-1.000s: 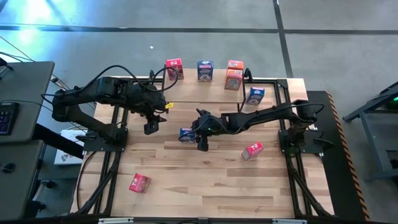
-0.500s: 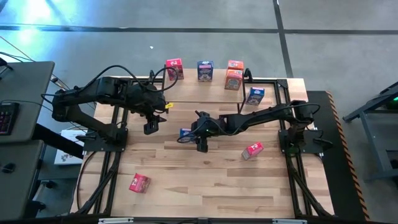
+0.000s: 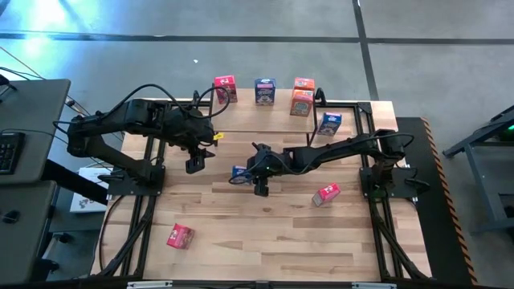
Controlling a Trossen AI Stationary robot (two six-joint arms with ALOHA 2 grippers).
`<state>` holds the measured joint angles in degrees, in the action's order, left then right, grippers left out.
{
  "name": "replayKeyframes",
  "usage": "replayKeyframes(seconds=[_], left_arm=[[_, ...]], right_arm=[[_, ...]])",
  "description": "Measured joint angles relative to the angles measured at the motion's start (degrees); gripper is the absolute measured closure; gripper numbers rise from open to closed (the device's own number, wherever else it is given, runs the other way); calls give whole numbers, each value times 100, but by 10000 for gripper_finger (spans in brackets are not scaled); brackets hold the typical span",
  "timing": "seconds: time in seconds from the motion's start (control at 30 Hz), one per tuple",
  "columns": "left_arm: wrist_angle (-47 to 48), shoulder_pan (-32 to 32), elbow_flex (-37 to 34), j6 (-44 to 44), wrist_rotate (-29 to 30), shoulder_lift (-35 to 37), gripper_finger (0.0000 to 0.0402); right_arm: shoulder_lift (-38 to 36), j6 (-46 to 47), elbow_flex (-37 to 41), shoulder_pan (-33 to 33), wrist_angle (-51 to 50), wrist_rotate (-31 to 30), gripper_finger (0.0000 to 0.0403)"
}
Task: Stack cereal on shelf
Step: Put the bottom blue cereal box on the shelf
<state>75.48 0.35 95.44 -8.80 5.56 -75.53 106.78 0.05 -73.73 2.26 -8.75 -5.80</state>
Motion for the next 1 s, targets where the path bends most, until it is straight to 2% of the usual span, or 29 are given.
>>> replayKeyframes(seconds=[0.47,0.67,1.0], left_arm=[[13,0,0,0,2,0,197],[13,1,0,0,2,0,197],[11,-1,0,0,2,0,197]], right_arm=[[-745,-50,-3,-79,-381,49,250],[-1215,-150,-7,-309,-629,294,251],[-2060,-780,-9,-748,-1005,305,251]])
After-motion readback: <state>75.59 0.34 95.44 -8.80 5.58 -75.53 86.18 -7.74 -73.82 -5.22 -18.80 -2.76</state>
